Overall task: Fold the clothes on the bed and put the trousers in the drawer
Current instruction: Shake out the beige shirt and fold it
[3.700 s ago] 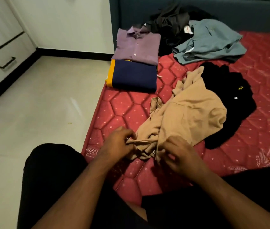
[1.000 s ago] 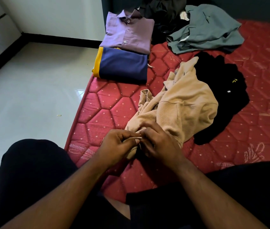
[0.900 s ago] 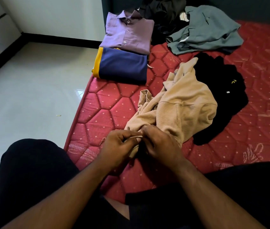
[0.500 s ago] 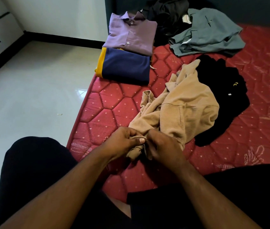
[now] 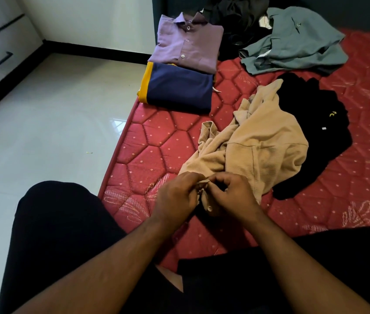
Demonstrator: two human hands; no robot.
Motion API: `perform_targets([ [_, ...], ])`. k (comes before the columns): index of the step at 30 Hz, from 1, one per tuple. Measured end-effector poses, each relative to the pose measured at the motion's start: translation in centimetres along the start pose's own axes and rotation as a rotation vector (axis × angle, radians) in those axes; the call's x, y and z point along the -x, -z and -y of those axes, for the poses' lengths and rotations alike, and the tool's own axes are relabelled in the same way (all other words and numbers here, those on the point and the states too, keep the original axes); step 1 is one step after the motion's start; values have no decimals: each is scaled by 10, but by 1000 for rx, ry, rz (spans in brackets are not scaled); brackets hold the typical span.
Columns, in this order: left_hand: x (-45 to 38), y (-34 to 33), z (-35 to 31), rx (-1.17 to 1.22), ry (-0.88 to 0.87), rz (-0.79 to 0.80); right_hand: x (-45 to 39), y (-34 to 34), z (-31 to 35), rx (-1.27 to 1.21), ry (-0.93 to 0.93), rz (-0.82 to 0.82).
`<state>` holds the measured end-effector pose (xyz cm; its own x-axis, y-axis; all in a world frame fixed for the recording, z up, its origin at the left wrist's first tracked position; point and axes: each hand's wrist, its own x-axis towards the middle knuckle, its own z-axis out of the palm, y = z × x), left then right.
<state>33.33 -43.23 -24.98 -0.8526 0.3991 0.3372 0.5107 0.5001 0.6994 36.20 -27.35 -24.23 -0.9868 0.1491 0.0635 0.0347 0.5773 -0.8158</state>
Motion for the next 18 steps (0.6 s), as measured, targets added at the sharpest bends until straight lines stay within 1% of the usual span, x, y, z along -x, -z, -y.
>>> perform_targets([
  [4,-2,-6,-19,218,178,-56,4,-3,8,154,123,-240],
  [6,-3,-4,-29,385,251,-48,5,0,7,281,173,-339],
  [7,-3,-2,-31,468,284,-26,5,2,5,307,175,-362],
  [9,0,3,-24,602,388,34,0,11,0,218,153,-358],
  [11,6,11,-12,629,520,49,-4,20,-5,121,158,-268],
  [12,6,16,-7,624,573,19,-5,23,-7,115,181,-193],
  [14,1,22,-2,702,681,-94,-5,26,-11,150,255,3],
  [16,-5,26,-2,783,735,-188,0,25,-18,280,335,168],
  [18,-10,28,-3,820,748,-227,4,24,-25,528,396,251],
])
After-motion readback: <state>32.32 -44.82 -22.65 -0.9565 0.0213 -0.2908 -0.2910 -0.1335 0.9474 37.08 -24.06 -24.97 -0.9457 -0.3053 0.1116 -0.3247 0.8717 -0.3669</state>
